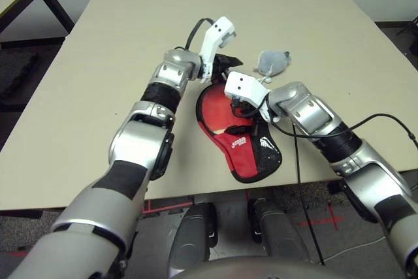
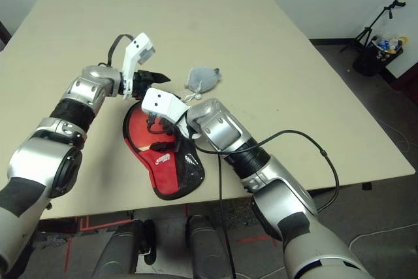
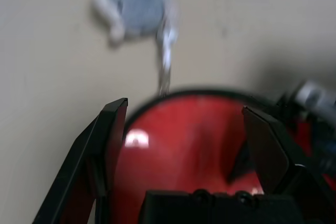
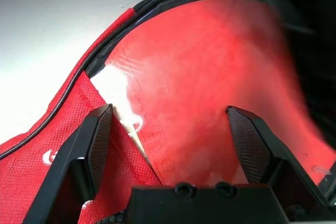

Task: Store the ping-pong paddle in its case and zip it.

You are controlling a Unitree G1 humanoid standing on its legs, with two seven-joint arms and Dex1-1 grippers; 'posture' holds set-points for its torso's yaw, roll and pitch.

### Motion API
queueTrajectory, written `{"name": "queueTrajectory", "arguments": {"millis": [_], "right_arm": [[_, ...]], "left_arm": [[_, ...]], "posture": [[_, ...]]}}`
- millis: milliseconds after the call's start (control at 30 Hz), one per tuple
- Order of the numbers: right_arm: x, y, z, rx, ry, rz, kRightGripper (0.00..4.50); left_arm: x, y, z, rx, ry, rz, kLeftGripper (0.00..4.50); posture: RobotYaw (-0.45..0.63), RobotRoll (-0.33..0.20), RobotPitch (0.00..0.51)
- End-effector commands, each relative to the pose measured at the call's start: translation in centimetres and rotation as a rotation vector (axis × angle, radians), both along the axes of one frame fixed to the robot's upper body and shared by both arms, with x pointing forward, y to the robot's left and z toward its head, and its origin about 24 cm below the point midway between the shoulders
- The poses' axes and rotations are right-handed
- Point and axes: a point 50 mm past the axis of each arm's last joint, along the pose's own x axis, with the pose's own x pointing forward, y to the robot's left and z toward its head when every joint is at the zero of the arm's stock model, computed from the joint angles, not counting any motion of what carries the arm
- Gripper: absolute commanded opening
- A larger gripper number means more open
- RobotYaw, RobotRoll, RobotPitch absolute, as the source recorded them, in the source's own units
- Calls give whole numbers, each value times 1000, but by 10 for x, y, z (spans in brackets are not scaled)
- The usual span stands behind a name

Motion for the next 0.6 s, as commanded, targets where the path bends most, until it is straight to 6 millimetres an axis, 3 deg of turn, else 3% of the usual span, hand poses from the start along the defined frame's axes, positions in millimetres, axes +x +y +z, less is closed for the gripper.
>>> {"name": "queueTrajectory", "arguments": {"millis": [33,333,600], "right_arm": [[1,-13,-25,-84,71,-75,4500],[4,-16,-23,-84,63,-87,4500],[5,-17,-19,-83,57,-91,4500]], "left_arm": [[-4,2,-12,41,14,-12,4452],[-9,1,-49,53,60,71,4452],[-10,5,-65,85,64,123,4452]], "posture": [[-34,0,135],[-40,0,137],[-43,0,143]]}}
